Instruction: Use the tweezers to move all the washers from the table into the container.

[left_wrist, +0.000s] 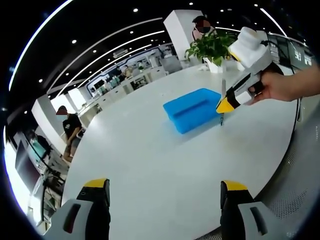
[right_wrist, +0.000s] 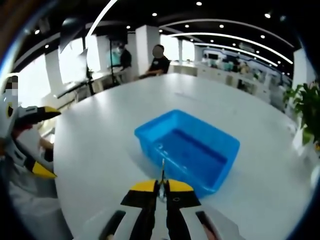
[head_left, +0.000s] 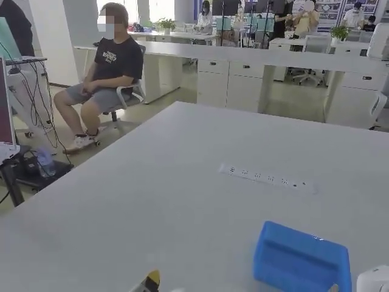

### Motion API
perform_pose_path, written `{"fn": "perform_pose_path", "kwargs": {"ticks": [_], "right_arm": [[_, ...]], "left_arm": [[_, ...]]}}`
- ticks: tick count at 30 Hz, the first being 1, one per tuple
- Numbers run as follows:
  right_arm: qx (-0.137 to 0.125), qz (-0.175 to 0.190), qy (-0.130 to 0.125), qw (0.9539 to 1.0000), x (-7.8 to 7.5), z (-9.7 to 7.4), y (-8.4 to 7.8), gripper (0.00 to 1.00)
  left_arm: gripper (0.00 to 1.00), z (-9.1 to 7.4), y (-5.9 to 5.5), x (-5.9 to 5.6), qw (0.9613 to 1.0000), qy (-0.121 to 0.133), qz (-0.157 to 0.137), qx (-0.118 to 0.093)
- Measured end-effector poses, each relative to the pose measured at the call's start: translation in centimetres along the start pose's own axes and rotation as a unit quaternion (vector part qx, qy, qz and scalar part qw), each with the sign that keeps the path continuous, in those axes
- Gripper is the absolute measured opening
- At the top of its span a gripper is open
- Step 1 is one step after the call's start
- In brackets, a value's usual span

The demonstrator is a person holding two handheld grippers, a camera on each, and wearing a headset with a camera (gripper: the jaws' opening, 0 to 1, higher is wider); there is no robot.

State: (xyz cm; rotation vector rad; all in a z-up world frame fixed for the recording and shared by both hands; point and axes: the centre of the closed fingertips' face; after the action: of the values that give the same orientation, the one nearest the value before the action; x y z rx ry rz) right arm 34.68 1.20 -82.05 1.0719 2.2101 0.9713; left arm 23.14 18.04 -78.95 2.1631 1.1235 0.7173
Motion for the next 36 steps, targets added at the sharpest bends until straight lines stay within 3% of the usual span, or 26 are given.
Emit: {"fn": "perform_pose_path", "kwargs": {"ticks": [6,12,16,23,31,36], "right_arm": [[-0.009,0.010,0.005,0.9999,-0.2,-0.9,0.9,0.02],[-0.018,0.038,0.015,0.9990,-1.0,-1.6,1.8,0.02],[-0.029,0.046,0.022,0.9983,-1.3,-2.0,3.1,0.02],[-0.057,0.035,0.019,0.9976,-1.5,-2.6,6.0,0.02],[-0.067,0.014,-0.004,0.9976,-2.7,-2.0,6.9,0.03],[-0.064,0.022,-0.020,0.9975,-3.8,-0.4,6.6,0.03]], "left_arm": [[0.94,0.0,0.2,-0.2,0.9999,-0.007,-0.002,-0.007],[0.94,0.1,0.0,-0.3,1.0000,-0.008,-0.001,-0.001],[0.94,0.2,0.0,-0.5,0.9999,-0.013,0.002,0.000],[0.96,0.1,0.7,-0.9,0.9996,-0.024,0.001,-0.017],[0.95,0.2,0.4,-1.0,0.9996,-0.025,0.004,-0.009],[0.95,0.4,0.3,-1.1,0.9996,-0.027,0.007,-0.005]]}}
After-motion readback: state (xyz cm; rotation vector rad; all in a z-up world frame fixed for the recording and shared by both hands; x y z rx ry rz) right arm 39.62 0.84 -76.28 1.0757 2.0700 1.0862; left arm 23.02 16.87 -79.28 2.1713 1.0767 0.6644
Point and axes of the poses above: the centre of the closed fingertips' face, and the gripper's own axes: z roughly forward along the fingers, x roughly to its left, y roughly out of its top, and after that the axes turned 14 degrees about -y, right-handed
